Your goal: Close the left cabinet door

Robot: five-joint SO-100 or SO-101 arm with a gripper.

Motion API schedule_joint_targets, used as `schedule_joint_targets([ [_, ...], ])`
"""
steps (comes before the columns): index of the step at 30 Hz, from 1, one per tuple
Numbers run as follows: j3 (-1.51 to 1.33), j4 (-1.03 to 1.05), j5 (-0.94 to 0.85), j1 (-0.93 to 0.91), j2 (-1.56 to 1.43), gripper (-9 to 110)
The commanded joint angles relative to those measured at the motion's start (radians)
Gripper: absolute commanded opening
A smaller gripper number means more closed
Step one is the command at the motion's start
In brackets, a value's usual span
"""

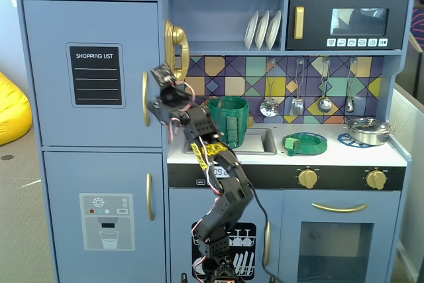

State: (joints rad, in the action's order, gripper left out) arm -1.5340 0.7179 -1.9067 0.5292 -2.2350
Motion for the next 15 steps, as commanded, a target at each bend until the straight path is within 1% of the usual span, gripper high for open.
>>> schedule_joint_targets([
  [1,-0.212,0.017,0.049,-0.115,-0.206,0],
  [7,-0.557,0.066,0.114,-0.252,-0.474,0],
  [15,-0.881,0.206,0.215,-0.394,-0.739,0],
])
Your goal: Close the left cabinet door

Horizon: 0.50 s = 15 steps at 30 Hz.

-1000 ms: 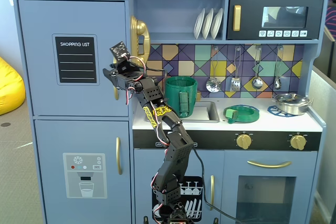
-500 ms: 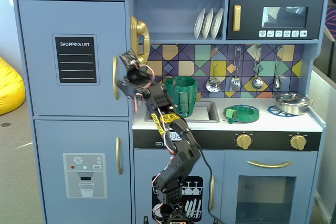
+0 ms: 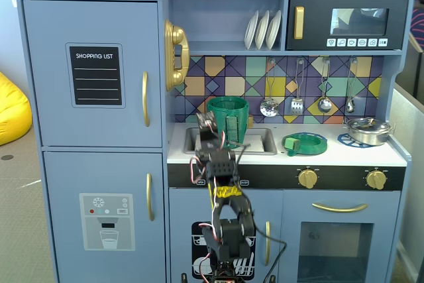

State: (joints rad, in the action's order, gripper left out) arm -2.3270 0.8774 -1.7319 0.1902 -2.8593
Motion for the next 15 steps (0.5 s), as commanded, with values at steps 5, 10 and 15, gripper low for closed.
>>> schedule_joint_targets([
  [5,-0.278,0.161,0.104,-0.133,-0.268,0],
  [10,-0.428,0.282,0.178,-0.187,-0.318,0],
  [15,-0.549,0.376,0.216,-0.209,-0.318,0],
])
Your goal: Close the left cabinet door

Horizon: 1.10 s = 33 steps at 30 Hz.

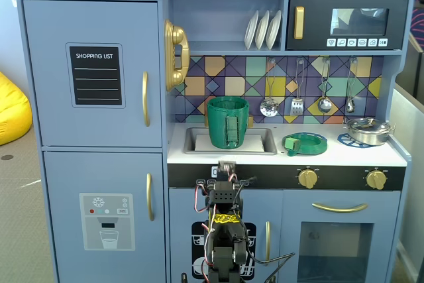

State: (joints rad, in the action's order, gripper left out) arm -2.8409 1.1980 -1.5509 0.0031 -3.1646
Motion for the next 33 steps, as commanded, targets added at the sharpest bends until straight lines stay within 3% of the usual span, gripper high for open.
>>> schedule_joint_targets([
  [1,-0.052,0.075,0.044,-0.021,-0.012,0],
  [14,-0.156,0.334,0.021,-0.04,-0.014,0],
  [19,-0.156,0.333,0.052,-0.064,-0.014,0],
  [22,-0.156,0.307,0.247,-0.072,-0.014,0],
  [33,-0.156,0.308,0.229,-0.064,-0.014,1],
])
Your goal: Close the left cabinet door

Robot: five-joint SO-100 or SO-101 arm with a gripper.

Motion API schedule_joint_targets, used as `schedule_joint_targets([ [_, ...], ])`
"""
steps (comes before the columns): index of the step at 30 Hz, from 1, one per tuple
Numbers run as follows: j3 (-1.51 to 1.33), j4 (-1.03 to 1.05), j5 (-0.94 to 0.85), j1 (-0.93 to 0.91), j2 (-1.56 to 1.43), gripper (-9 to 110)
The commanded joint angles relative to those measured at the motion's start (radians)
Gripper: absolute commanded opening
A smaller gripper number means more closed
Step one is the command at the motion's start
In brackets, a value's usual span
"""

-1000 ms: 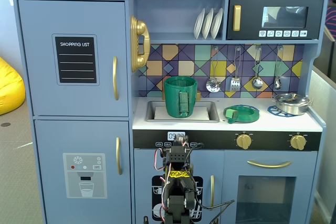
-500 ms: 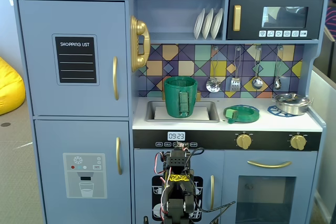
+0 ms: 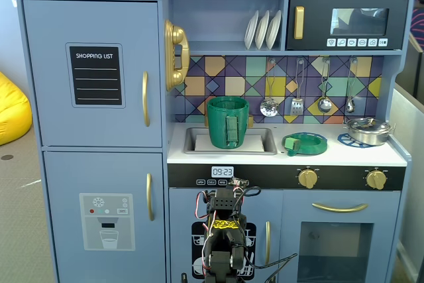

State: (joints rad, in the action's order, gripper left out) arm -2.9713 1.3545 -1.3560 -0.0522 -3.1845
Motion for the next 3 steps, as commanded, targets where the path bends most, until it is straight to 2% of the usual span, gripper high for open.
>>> schedule_joint_targets([
  [1,-0.026,0.152,0.034,-0.009,0.006,1],
  [3,-0.026,0.152,0.034,-0.009,0.006,1],
])
